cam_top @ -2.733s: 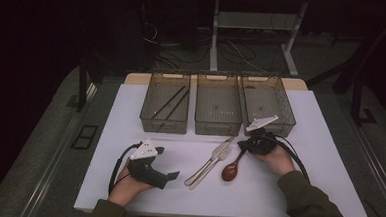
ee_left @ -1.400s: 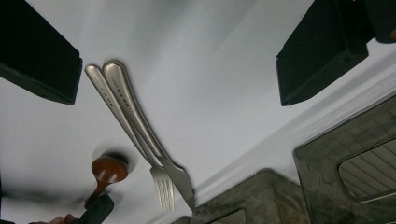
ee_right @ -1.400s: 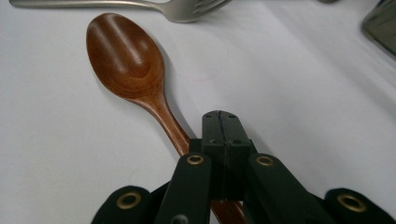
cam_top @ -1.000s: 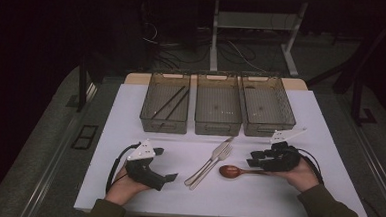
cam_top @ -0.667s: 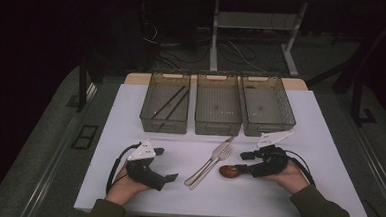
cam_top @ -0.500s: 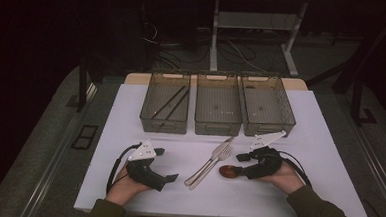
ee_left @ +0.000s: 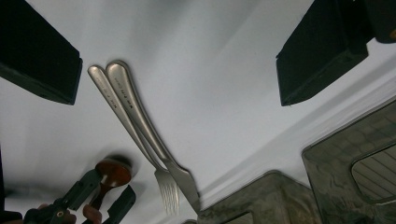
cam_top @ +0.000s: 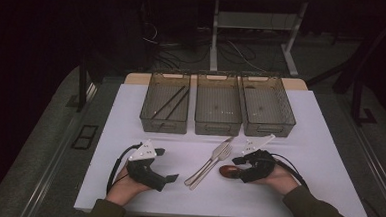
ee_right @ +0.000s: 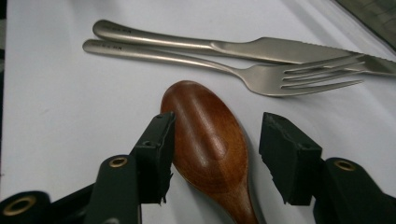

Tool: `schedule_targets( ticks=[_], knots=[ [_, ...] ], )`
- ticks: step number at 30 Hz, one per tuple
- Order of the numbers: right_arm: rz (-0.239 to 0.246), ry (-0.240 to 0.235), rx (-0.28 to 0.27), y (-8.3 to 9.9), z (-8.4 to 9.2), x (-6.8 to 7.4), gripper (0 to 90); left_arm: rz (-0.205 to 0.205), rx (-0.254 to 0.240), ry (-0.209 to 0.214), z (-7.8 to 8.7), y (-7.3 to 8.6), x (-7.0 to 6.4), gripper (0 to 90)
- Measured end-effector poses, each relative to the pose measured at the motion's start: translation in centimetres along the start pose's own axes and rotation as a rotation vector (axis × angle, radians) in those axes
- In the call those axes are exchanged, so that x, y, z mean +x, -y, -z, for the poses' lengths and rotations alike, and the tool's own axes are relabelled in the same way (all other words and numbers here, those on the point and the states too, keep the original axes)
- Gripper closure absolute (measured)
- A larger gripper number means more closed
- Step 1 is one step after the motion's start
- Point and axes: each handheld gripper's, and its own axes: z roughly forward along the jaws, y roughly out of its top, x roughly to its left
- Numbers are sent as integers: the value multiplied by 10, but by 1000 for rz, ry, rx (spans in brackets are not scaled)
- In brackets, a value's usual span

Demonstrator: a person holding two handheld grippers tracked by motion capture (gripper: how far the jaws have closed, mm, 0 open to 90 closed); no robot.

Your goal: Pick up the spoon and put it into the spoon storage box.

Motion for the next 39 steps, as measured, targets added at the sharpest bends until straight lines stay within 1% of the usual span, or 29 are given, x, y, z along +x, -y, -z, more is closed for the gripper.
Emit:
schedule_targets(
  ticks=[5,6,8,9,10,11,12,13,14,16,19,20,21,22,23,27,33,36,39],
  knots=[
    [33,9,23,0,-3,5,479,-6,3,1,0,0,0,0],
    [63,18,32,0,-3,4,493,-6,4,0,0,0,0,0],
    [91,23,39,0,-3,6,513,-4,2,0,0,0,0,0],
    [90,14,40,0,-3,8,537,-3,1,0,0,0,0,0],
    [121,14,44,1,-3,7,560,-3,1,0,0,0,0,0],
    [110,9,44,0,-3,10,579,-5,2,0,0,0,0,0],
    [123,5,49,0,-3,11,601,-5,2,0,0,0,0,0],
    [125,-3,53,1,-3,12,619,-6,3,0,0,0,0,0],
    [155,-6,62,1,-2,11,635,-6,3,1,0,0,-1,0],
    [161,-11,68,1,-3,13,669,-7,5,1,0,0,0,0],
    [166,-10,68,1,-3,14,718,-8,5,2,0,0,0,0],
    [151,-11,67,1,-2,15,729,-7,4,2,0,0,0,0],
    [151,-12,69,1,-2,15,744,-7,4,1,0,0,0,0],
    [166,-11,73,1,-2,14,754,-7,4,2,0,0,0,0],
    [170,-12,74,1,-2,13,762,-7,5,1,0,0,0,0],
    [173,-15,79,1,-1,14,789,-7,5,0,0,0,-1,0],
    [158,-18,78,1,0,13,793,-9,5,3,-1,0,-2,0],
    [137,-24,61,0,3,12,794,-10,9,6,-1,0,-2,0],
    [114,-15,48,-1,6,9,795,-10,9,8,-1,0,-2,0]
  ],
)
